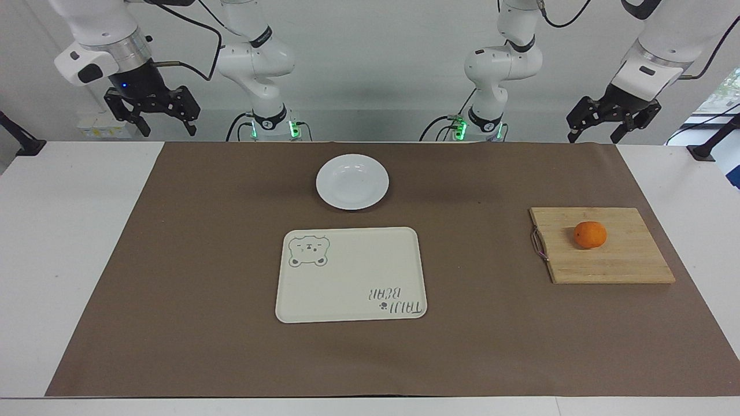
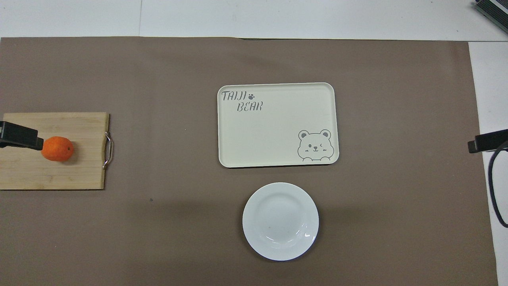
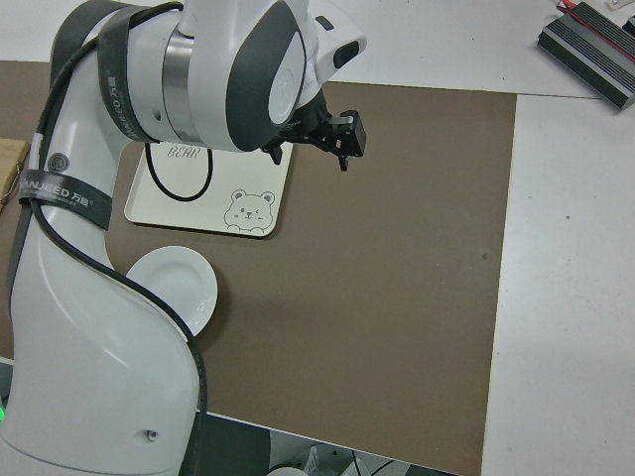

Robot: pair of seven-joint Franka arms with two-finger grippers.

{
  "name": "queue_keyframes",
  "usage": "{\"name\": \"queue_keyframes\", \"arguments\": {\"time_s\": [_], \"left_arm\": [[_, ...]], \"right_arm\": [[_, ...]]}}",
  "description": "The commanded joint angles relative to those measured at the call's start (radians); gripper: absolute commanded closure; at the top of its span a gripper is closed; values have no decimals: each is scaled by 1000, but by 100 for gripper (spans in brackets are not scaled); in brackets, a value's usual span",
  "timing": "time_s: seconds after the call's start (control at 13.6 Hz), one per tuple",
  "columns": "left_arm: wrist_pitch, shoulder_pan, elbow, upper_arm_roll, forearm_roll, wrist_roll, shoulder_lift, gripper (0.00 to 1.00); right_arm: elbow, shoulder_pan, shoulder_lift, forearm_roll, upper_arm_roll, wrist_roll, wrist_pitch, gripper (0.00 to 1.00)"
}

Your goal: Place orange and plate with both arms

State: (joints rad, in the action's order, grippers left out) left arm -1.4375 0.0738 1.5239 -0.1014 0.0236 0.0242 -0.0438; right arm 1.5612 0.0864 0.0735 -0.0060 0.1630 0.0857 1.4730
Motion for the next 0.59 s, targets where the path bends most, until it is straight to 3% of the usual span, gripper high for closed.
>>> {"name": "queue_keyframes", "arguments": {"time_s": [0.0,0.51], "left_arm": [[19,11,1,-1,12,6,-5,0],[14,7,-2,-1,13,13,-2,0]], "right_arm": [[36,33,28,-63,-8,-15,16,0],[34,29,26,-61,-5,-6,43,0]]}}
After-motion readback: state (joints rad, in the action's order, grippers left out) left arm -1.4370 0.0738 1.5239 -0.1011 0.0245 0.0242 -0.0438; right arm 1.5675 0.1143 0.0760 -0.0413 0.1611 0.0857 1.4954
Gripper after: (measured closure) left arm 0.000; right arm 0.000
